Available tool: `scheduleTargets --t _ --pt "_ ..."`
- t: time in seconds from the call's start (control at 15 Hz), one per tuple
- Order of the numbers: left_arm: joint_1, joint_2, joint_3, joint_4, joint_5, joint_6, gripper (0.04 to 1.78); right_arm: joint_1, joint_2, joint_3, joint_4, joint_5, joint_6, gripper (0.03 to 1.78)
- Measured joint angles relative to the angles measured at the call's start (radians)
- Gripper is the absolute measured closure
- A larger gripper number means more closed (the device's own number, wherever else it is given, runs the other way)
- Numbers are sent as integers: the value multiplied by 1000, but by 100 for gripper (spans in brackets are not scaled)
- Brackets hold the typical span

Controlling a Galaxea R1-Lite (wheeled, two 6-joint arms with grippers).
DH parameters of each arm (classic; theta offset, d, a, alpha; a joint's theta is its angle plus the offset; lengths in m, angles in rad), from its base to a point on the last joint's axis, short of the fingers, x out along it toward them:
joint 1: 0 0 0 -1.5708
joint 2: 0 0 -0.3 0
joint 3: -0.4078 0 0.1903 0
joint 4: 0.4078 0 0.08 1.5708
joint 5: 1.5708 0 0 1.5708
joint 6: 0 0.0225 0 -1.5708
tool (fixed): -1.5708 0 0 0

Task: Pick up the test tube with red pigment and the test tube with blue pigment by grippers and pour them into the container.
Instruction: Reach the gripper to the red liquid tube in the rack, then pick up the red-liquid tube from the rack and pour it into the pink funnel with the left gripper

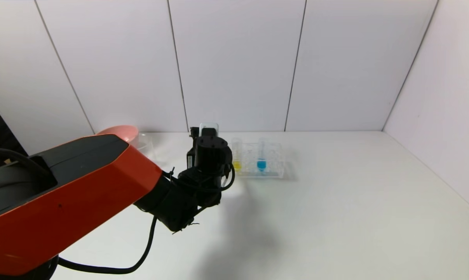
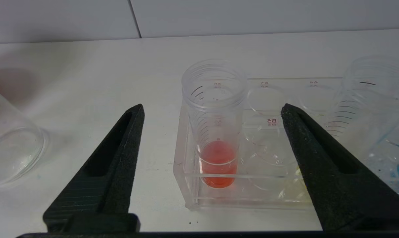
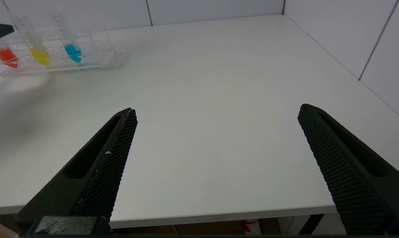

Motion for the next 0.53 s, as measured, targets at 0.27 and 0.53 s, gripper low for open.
scheduleTargets --t 0.27,0.53 --pt "0 0 2 -1 -1 -3 110 0 0 0 0 0 0 4" --pt "-1 -4 2 -1 -2 -5 139 0 0 0 0 0 0 4"
